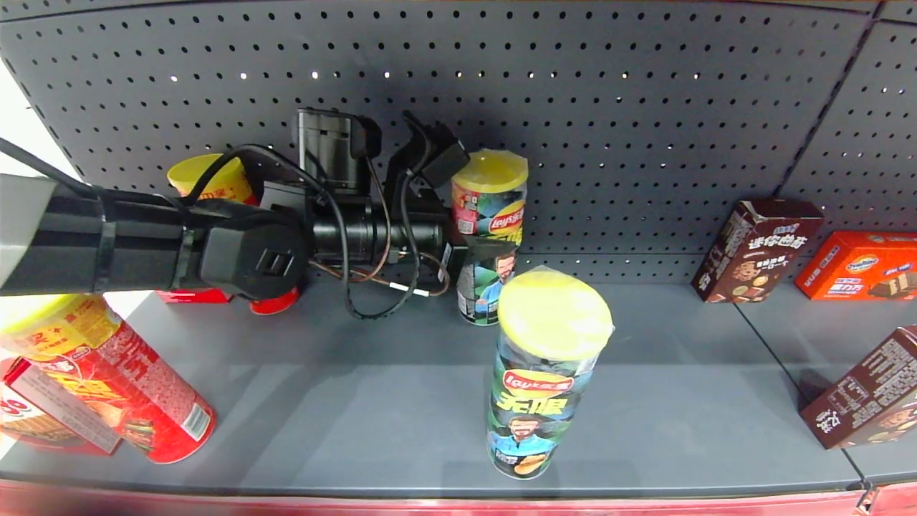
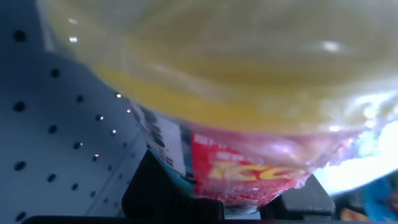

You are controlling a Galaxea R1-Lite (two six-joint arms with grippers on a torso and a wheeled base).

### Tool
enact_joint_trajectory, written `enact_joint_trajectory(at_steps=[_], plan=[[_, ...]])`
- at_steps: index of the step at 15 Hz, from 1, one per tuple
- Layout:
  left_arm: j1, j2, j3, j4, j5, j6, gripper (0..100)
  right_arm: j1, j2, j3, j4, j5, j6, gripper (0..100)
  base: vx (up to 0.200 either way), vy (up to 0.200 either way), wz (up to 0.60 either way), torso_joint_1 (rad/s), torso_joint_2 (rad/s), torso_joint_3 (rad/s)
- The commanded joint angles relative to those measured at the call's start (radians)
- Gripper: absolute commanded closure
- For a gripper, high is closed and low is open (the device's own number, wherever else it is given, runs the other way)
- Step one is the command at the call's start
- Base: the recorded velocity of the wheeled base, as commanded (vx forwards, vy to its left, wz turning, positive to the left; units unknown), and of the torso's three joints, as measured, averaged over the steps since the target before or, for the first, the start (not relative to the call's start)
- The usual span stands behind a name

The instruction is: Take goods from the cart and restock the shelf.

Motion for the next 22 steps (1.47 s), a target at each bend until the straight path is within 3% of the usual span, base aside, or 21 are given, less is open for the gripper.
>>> enact_joint_trajectory(at_steps=[1, 15, 16, 22], plan=[[0.001, 0.048, -0.036, 0.001, -0.001, 0.000, 100, -0.002, 0.002, 0.000, 0.000, 0.000, 0.000, 0, 0.000, 0.000, 0.00, 0.000, 0.00, 0.000], [-0.002, 0.097, -0.048, -0.009, -0.005, 0.007, 100, 0.000, 0.002, 0.000, 0.000, 0.000, 0.000, 0, 0.000, 0.000, 0.00, 0.000, 0.00, 0.000], [-0.003, 0.094, -0.051, -0.012, -0.001, 0.007, 0, 0.000, 0.002, 0.000, 0.000, 0.000, 0.000, 0, 0.000, 0.000, 0.00, 0.000, 0.00, 0.000], [0.003, -0.016, 0.050, -0.019, 0.004, 0.010, 0, 0.000, 0.002, 0.000, 0.000, 0.000, 0.000, 0, 0.000, 0.000, 0.00, 0.000, 0.00, 0.000]])
